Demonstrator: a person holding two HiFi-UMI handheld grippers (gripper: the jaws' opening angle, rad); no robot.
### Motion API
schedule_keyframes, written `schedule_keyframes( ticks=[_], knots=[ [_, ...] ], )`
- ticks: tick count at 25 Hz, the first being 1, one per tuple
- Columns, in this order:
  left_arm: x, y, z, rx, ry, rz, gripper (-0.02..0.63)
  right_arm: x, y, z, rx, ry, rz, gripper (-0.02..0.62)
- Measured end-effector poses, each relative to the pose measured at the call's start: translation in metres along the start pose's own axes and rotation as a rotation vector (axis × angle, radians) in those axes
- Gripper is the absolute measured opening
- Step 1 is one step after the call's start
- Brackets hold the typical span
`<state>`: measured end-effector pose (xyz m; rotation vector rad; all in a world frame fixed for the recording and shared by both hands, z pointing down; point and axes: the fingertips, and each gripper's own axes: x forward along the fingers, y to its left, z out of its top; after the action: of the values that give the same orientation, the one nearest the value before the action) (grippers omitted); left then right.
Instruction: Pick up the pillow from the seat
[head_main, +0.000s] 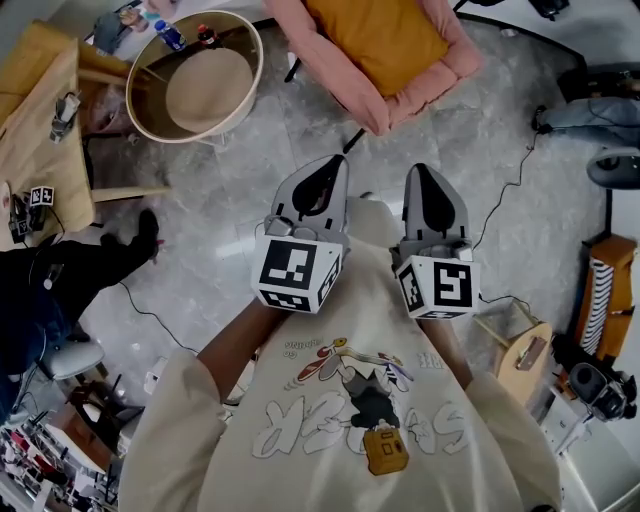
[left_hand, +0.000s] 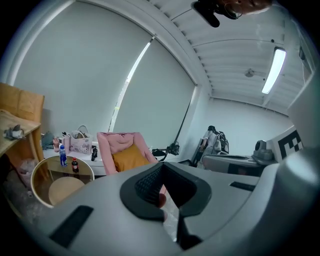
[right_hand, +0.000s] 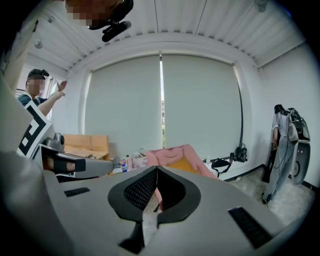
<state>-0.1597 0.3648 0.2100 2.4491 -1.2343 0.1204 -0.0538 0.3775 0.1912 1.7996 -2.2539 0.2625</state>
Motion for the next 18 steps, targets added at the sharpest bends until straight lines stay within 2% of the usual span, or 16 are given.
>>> schedule_keyframes(
  ticks=[11,18],
  knots=[
    [0.021,0.024,0.006,-0.003,0.017,-0.003,0.005,0.034,-0.006,0.009,0.011,0.001,-0.017,0.02],
    [0.058,0.035,0.012,0.002,0.034,0.009,0.005,0.07,-0.03,0.011,0.033,0.005,-0.011,0.02]
  ],
)
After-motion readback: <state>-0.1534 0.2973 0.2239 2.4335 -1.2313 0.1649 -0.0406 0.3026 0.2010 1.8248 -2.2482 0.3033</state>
